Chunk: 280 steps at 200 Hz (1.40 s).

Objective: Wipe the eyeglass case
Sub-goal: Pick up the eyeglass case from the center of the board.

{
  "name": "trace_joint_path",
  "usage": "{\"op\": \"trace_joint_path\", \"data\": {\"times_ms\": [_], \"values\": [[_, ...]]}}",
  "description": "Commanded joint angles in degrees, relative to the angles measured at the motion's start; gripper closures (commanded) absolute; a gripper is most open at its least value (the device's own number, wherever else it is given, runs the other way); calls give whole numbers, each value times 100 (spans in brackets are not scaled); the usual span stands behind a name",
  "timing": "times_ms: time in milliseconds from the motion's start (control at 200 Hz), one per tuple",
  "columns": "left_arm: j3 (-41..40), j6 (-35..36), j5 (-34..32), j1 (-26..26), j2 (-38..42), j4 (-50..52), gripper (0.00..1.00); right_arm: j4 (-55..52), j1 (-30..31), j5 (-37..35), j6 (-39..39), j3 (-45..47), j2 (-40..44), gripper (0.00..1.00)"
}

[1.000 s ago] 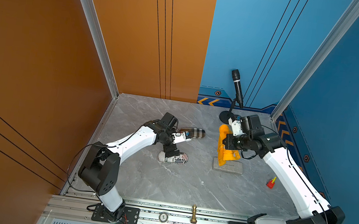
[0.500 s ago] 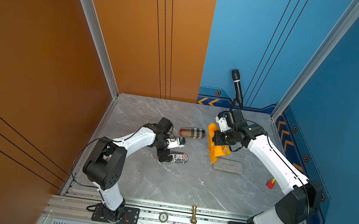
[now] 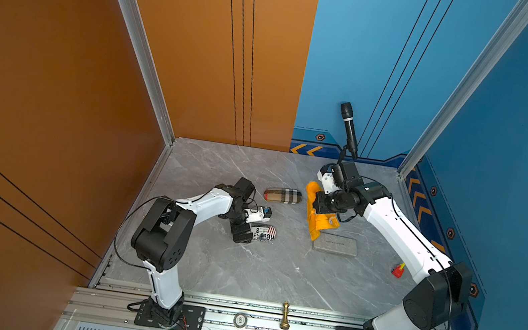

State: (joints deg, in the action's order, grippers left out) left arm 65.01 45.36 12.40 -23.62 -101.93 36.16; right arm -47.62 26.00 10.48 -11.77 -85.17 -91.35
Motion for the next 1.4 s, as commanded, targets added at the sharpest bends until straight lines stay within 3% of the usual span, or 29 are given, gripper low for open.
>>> {"op": "trace_joint_path", "data": {"times_ms": [0,546,566,801,1041,1397], "values": [[-172,-110,12,2,-90,15,2,117,-20,121,97,89,-36,100],[-480,-392,1,-123,-55,-198,13,134,-16,162,71,127,-164,100],[-493,-394,-2,-132,-47,-204,17,132,-22,156,72,136,-170,100],[-756,-530,-20,-194,170,-184,26,60,-76,171,116,44,-198,100],[-975,-711,-113,-334,261,-214,20,74,-90,265,123,84,-191,100],[-981,-880,-201,-380,197,-272,22,94,-92,292,149,183,-94,100]]}}
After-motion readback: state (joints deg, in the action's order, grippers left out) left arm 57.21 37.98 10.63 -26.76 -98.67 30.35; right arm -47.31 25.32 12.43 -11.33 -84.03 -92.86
